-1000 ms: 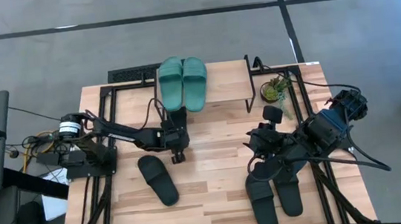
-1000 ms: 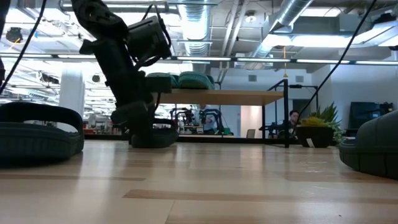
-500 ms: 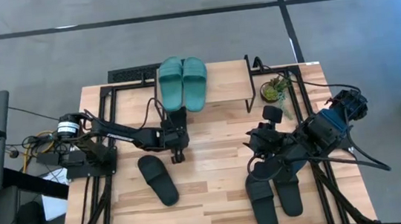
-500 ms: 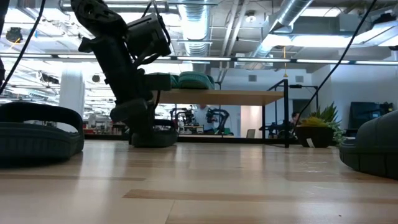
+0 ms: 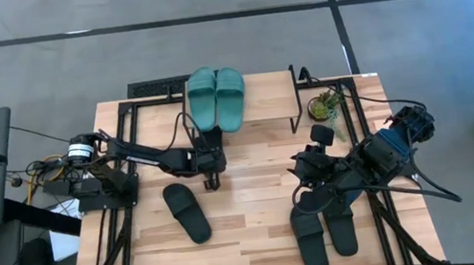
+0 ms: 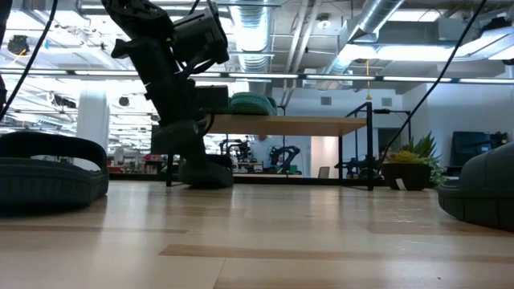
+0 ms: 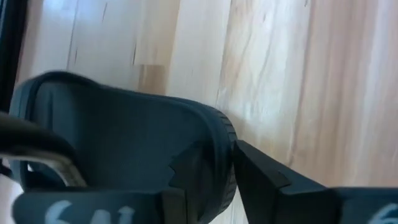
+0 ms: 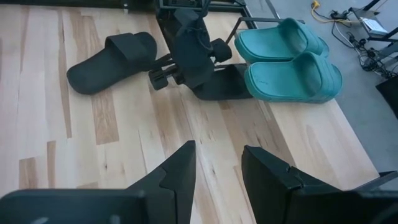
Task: Pick and place slides into the shelf
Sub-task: Put the left black slide under the shelf
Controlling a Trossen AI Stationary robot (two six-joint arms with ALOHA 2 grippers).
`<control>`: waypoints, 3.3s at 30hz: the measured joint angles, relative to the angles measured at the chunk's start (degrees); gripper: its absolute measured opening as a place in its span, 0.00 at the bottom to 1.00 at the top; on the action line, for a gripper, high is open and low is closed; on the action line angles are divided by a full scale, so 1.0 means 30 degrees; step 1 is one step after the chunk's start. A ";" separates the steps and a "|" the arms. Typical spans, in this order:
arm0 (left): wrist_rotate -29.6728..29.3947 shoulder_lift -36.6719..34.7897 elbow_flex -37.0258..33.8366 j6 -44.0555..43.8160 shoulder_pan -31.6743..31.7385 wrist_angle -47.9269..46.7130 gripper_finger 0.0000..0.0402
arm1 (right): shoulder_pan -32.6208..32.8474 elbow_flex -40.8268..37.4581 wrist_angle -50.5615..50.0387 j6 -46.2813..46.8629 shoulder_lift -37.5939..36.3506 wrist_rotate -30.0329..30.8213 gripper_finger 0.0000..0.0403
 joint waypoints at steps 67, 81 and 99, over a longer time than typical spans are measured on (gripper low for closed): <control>-0.1665 -0.0007 0.0000 -0.0061 -0.0836 -0.0800 0.28 | 0.0207 0.0000 0.0000 0.0015 0.0000 -0.0015 0.29; -0.3480 -0.0007 0.0000 0.1105 -0.1821 -0.0552 0.01 | 0.0270 -0.0007 0.0003 0.0160 0.0000 -0.0011 0.29; -0.6135 0.1394 -0.0867 -0.0751 -0.3295 -0.0343 0.00 | 0.0683 -0.0044 0.0007 0.0301 0.0000 0.0021 0.29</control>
